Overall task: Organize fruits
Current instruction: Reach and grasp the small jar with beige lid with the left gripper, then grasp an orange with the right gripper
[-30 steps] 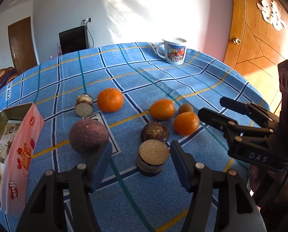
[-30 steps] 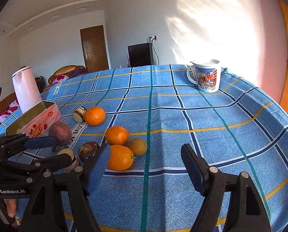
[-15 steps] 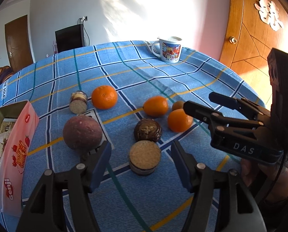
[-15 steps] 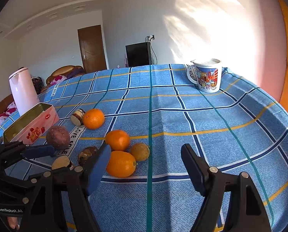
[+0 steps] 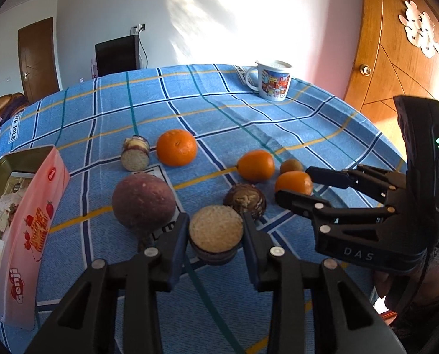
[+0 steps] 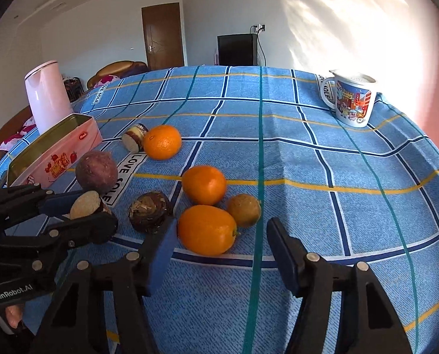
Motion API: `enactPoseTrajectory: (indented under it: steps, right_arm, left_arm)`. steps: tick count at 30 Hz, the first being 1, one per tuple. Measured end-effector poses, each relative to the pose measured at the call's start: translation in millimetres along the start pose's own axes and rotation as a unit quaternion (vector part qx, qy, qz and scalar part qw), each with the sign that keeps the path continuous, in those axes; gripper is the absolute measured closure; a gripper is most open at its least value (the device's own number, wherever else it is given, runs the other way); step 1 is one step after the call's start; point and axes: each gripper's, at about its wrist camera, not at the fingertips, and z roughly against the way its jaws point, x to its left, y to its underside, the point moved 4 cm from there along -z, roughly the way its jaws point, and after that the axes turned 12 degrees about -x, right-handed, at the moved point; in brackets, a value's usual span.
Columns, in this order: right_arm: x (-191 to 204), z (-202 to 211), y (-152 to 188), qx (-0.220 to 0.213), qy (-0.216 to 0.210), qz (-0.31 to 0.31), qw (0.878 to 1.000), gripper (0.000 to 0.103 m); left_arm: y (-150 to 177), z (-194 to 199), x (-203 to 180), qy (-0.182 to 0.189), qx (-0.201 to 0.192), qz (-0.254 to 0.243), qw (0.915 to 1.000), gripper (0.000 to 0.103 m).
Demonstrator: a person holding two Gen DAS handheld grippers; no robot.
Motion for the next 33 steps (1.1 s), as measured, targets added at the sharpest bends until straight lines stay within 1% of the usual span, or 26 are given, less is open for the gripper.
enactPoseTrajectory:
  steps: [2,3,7,12,18,24,28,33]
  right_arm:
    - [2.3,-3.0,1.7,0.009,-0.003,0.008,1.000,0.058]
    - [3.8,-4.6,2.8,0.015,-0.007,0.012,1.000,0.061]
    - [6.1,-0.2,2.1,0.002,-0.021,0.014,1.000,0.062]
    - [7.3,9.1,-1.2,-0.031,-0.020,0.016,0.999,0.062]
    - [10.9,19.3,-4.0,-0.068,-0.021,0.027,0.997,0.062]
    - [12.5,25.6,-4.2,-0.090,-0.024,0.033,0.995,0.062]
    - [12.6,30.8,-4.6,-0.108,-0.027,0.033,0.993,0.062]
    - [14.0,34.8,-4.2,-0.119,-0.031,0.036,0.992,0.062]
  left_arm:
    - [-0.6,1.3,4.8,0.004,-0.003,0.012,0.9999,0.066]
    - [-1.3,2.5,6.2,0.003,-0.008,0.014,0.9999,0.066]
    - [-4.3,10.7,10.4,-0.009,-0.035,0.019,0.9992,0.066]
    - [-6.5,16.7,8.9,-0.027,-0.057,0.010,0.9980,0.066]
    - [-7.3,20.0,11.1,-0.034,-0.068,0.010,0.9971,0.066]
    - [-7.7,22.7,10.2,-0.042,-0.080,0.004,0.9959,0.066]
    - [-8.2,24.5,10.1,-0.042,-0.086,0.003,0.9954,0.066]
    - [-8.8,28.2,8.9,-0.042,-0.097,0.001,0.9944,0.066]
